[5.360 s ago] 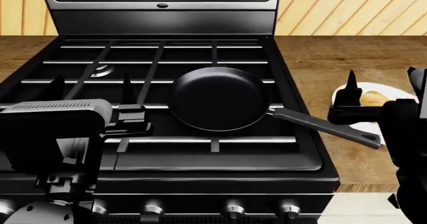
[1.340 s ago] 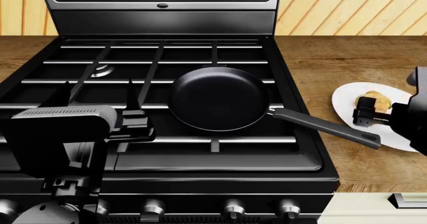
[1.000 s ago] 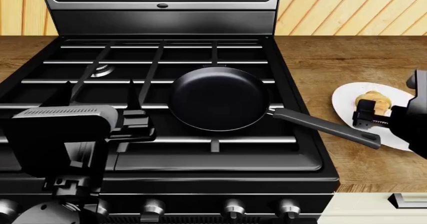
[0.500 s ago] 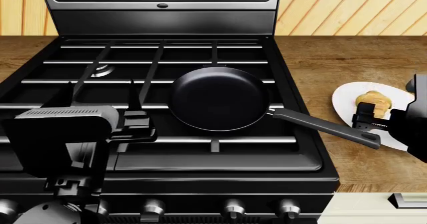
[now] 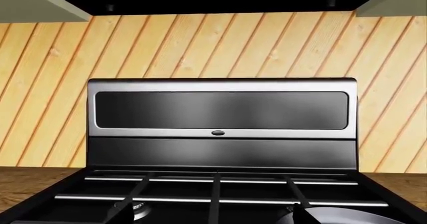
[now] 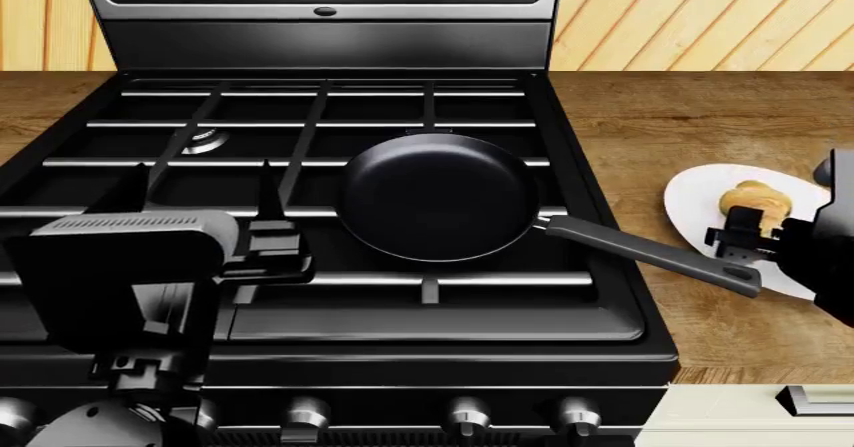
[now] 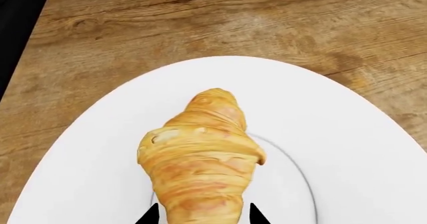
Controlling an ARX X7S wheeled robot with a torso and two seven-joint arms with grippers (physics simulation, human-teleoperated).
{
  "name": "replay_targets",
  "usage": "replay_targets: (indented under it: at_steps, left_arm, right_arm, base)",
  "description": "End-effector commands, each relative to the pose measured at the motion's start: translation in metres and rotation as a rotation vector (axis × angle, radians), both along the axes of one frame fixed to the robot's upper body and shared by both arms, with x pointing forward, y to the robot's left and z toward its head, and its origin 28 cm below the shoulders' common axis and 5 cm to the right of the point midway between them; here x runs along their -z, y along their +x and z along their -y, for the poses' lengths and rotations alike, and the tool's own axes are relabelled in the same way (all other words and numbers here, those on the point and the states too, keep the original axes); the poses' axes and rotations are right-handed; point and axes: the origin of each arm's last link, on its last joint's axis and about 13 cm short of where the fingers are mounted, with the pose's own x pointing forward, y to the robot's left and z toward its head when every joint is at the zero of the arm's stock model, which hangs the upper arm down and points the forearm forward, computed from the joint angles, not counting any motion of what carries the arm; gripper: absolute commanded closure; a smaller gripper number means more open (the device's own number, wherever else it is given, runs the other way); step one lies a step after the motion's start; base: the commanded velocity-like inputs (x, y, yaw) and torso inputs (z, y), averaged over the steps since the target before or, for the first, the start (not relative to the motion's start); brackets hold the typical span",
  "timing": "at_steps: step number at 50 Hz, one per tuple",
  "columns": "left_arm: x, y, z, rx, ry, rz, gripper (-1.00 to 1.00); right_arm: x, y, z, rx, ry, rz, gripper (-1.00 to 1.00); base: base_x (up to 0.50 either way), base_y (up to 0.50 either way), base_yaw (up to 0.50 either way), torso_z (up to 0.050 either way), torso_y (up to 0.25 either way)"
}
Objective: Pick the croissant and place it on the pan. Then turn on the stove to warm the croissant.
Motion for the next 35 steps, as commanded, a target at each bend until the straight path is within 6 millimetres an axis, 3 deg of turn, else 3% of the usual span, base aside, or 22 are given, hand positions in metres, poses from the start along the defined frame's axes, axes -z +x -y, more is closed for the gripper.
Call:
replay_targets:
  at_steps: [1,16,35]
  left_arm:
    - [-0.001,0.001,0.000,0.001,0.000,0.000,-1.00]
    - [0.002,0.000,0.000,-0.001,-0.005,-0.003,-1.00]
    - [0.001,-0.001,0.000,0.004,-0.008,-0.001,-1.00]
  right_arm:
    - [0.001,0.000,0.000,-0.004,0.005,0.008,1.00]
    - [-0.002,-0.005,0.000,0.001,-0.006,0.035,1.00]
    - [-0.029,-0.025,-0.009,-0.031,-0.016,0.141,1.00]
  base:
    - [0.00,0.00,0.00,0.000,0.000]
    - [0.00,0.00,0.00,0.000,0.000]
    - [0.00,0.00,0.00,0.000,0.000]
